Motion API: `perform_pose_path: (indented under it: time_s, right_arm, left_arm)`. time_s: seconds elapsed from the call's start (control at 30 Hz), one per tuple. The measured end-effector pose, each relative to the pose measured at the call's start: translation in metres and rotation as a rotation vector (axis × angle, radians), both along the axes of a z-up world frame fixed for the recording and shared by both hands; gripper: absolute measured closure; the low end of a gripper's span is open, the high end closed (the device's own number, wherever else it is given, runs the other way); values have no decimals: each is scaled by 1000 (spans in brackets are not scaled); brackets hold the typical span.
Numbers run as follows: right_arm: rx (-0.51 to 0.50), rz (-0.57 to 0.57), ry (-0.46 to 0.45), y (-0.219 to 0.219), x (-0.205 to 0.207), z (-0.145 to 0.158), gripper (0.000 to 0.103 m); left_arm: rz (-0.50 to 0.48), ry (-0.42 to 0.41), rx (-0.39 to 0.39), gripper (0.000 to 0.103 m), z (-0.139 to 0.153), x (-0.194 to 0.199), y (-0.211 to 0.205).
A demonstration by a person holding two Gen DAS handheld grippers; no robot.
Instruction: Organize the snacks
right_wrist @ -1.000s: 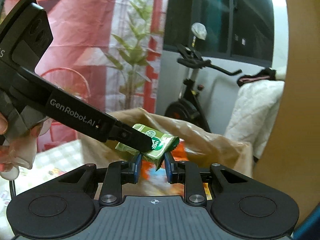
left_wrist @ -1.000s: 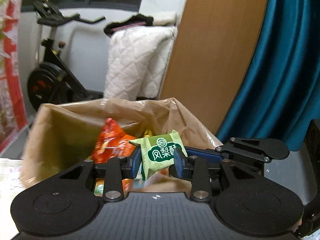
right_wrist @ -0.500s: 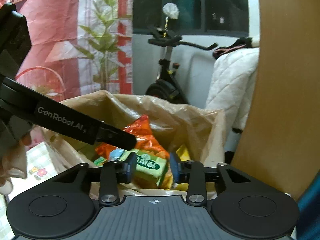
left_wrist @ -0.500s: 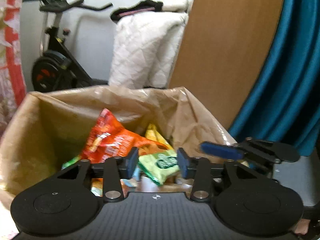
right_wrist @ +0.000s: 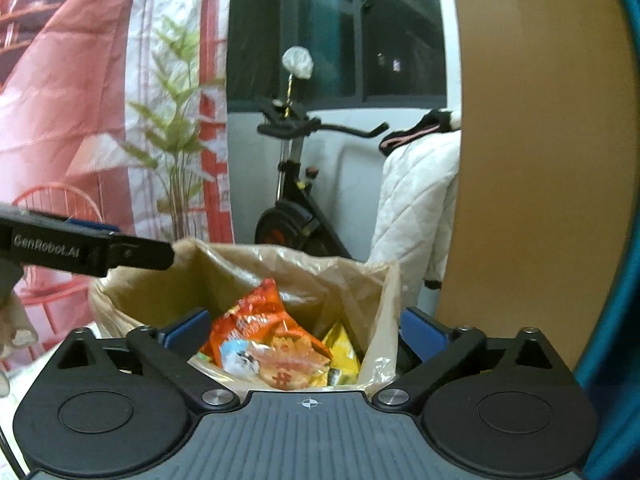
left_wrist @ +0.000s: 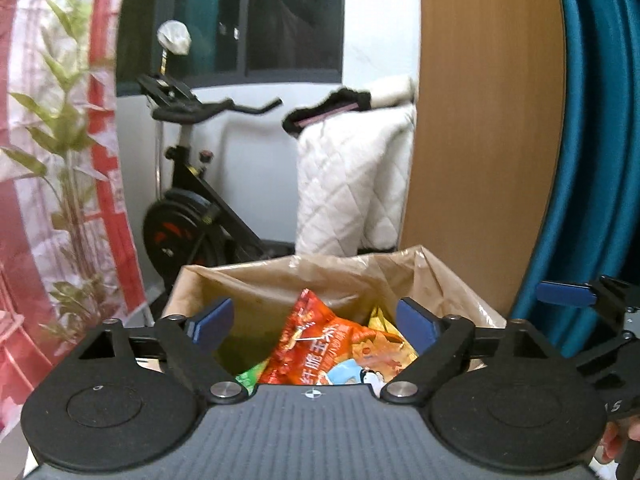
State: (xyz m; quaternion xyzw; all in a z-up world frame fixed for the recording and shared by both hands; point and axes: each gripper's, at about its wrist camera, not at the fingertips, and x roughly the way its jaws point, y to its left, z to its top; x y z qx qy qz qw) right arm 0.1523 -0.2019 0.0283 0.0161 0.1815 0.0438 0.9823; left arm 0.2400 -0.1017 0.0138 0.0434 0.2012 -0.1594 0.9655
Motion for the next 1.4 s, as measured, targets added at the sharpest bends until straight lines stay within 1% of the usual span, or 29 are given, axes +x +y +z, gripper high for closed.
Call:
perform_pose_path:
  time_s: [0.3,0.5,0.73,1.07,1.4]
  right_arm:
    - [40,-11,-42,20,-32,23,1]
    - [65,7,-68,34,-50,35,1]
    - [84,7,-73,39,-61,43,1]
    - [86,-20,-47,41,-63,41,1]
    - [95,-35,-24,43,-62,37,1]
  left_arm:
    - [85,-68,-46,8,24,-44,16]
    - [174,-98,-20,7,34,-66,19]
    - [224,-69,-54,7,35,-77,31]
    - [264,-87,-42,7,32,-89,31]
    - [311,-76,-26,7,30,-90,26]
